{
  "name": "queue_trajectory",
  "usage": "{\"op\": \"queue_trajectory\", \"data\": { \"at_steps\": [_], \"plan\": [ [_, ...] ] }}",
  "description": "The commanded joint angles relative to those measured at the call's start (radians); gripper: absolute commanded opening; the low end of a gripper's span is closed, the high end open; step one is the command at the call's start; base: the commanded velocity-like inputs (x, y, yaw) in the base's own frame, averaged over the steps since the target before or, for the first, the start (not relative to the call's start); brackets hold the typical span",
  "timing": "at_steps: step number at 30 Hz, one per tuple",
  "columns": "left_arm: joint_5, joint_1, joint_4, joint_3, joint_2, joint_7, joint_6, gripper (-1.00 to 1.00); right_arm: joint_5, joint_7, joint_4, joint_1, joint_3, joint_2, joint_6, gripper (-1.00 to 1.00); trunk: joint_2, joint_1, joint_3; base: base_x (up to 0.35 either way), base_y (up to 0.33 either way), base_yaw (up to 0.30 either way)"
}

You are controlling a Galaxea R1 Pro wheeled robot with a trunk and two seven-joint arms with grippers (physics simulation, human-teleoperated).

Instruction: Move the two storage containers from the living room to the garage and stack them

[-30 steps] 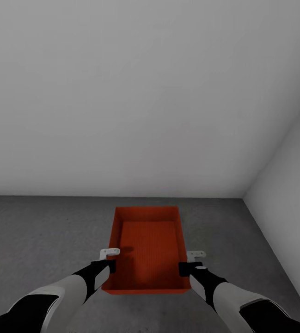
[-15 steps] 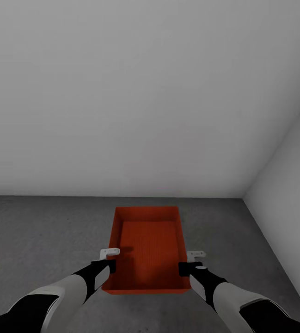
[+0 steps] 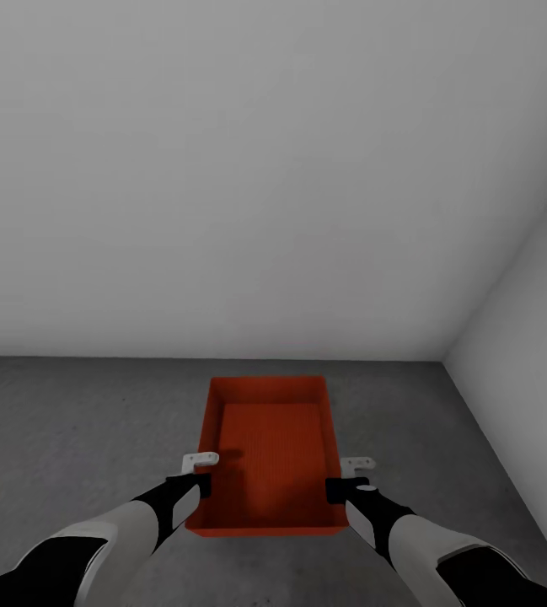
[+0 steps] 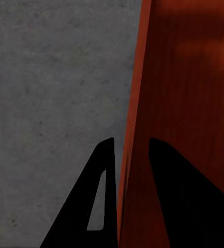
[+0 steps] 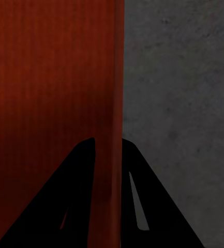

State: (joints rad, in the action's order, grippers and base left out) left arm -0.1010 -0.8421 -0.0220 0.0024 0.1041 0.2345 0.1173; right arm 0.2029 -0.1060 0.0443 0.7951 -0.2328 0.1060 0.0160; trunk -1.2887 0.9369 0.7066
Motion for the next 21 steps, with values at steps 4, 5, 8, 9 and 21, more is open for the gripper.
{"op": "queue_trajectory", "data": {
  "at_steps": [4, 5, 8, 9, 21],
  "plan": [
    [0.006, -0.001, -0.006, 0.022, -0.005, 0.016, -0.005, -1.0, 0.016, -0.004, -0.003, 0.0, 0.003, 0.0, 0.001, -1.0, 0.0, 0.0, 0.001, 0.0, 0.0, 0.0],
    [0.006, -0.001, -0.006, 0.023, -0.005, 0.016, -0.005, -1.0, 0.016, -0.004, -0.003, 0.0, 0.003, 0.0, 0.001, -1.0, 0.0, 0.0, 0.001, 0.0, 0.0, 0.0],
    [0.006, -0.001, -0.006, 0.022, -0.004, 0.016, -0.005, -1.0, 0.016, -0.004, -0.003, 0.0, 0.003, 0.0, 0.001, -1.0, -0.007, 0.004, 0.004, 0.0, 0.0, 0.0],
    [0.006, -0.001, -0.006, 0.023, -0.004, 0.016, -0.005, -1.0, 0.016, -0.004, -0.003, 0.0, 0.003, 0.0, 0.001, -1.0, -0.014, 0.008, 0.007, 0.0, 0.0, 0.0],
    [0.006, -0.001, -0.006, 0.022, -0.004, 0.016, -0.005, -1.0, 0.016, -0.004, -0.003, 0.0, 0.003, 0.0, 0.002, -1.0, -0.098, 0.054, 0.045, 0.0, 0.0, 0.0]
  ]
}}
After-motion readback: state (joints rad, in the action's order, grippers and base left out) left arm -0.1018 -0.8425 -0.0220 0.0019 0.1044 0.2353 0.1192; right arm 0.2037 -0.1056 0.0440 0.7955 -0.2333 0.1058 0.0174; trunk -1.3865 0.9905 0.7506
